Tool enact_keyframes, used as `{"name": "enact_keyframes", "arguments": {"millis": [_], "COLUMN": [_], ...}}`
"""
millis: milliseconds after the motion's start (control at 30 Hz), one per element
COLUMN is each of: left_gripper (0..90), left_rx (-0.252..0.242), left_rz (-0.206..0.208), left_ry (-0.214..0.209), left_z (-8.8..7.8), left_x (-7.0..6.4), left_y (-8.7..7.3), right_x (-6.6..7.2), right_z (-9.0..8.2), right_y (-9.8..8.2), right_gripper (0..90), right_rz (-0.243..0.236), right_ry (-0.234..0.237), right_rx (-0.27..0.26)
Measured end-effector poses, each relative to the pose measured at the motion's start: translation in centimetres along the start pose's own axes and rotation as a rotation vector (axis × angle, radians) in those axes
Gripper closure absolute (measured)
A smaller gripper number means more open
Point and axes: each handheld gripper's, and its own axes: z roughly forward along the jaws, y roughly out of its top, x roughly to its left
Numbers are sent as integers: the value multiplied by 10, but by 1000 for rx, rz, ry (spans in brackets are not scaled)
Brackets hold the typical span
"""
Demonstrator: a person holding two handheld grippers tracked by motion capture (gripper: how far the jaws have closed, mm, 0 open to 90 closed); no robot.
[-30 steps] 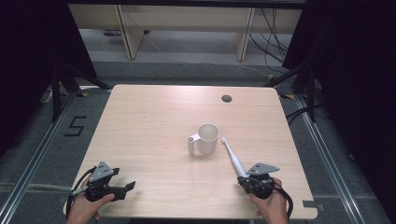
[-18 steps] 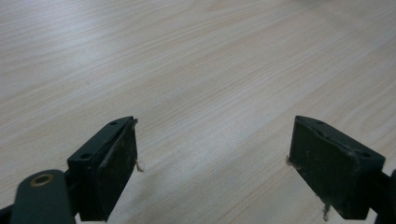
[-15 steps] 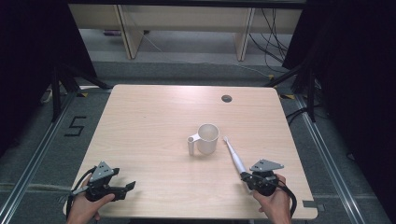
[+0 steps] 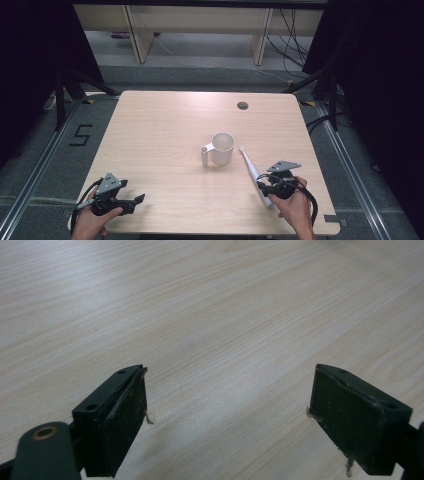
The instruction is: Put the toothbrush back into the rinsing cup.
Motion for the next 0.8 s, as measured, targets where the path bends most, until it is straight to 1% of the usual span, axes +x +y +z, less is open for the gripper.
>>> {"name": "enact_keyframes", "arguments": {"millis": [33,67,100,133,167,200,233,267,300,333,367,400,467,500,567,667,700,800], "left_gripper": [148,148,148,148,148,148,148,148,148,148,148,148,149,148,148,148,149,149], "left_rx": [3,-2,5,-11,-10,-3,-10,4,9,9,5,-4,-5,-5,1,-2,-1,0], "left_rz": [3,4,10,-3,-3,-2,-6,1,0,1,-3,-9,-11,-11,-4,0,-1,-1], "left_ry": [2,6,6,4,4,1,4,1,4,3,2,1,1,1,-1,-3,-2,-4], "left_z": [0,1,0,1,1,1,1,0,0,0,0,0,0,0,0,-1,0,0], "left_x": [0,0,0,-1,-1,-1,-1,1,1,1,1,0,0,0,0,0,1,0], "left_y": [0,-1,-1,-1,-1,0,-1,-1,0,0,0,0,0,0,0,0,0,0], "right_x": [-2,-3,-4,-5,-6,-7,-7,-8,-9,-10,-10,-10,-8,-7,-6,-7,-7,-8], "right_z": [1,2,2,3,4,4,4,5,5,7,7,9,13,16,22,30,31,34], "right_y": [2,3,5,6,8,12,12,13,15,17,18,20,23,24,27,31,32,35], "right_gripper": [525,523,515,508,506,498,498,492,483,477,471,467,467,467,476,481,485,489], "right_rz": [1,-1,11,12,17,28,28,18,28,31,33,29,25,21,11,9,11,3], "right_ry": [13,9,9,12,16,8,8,5,2,0,-6,-5,3,3,5,0,6,11], "right_rx": [16,15,31,38,56,77,77,78,90,89,103,111,125,148,174,219,240,257]}}
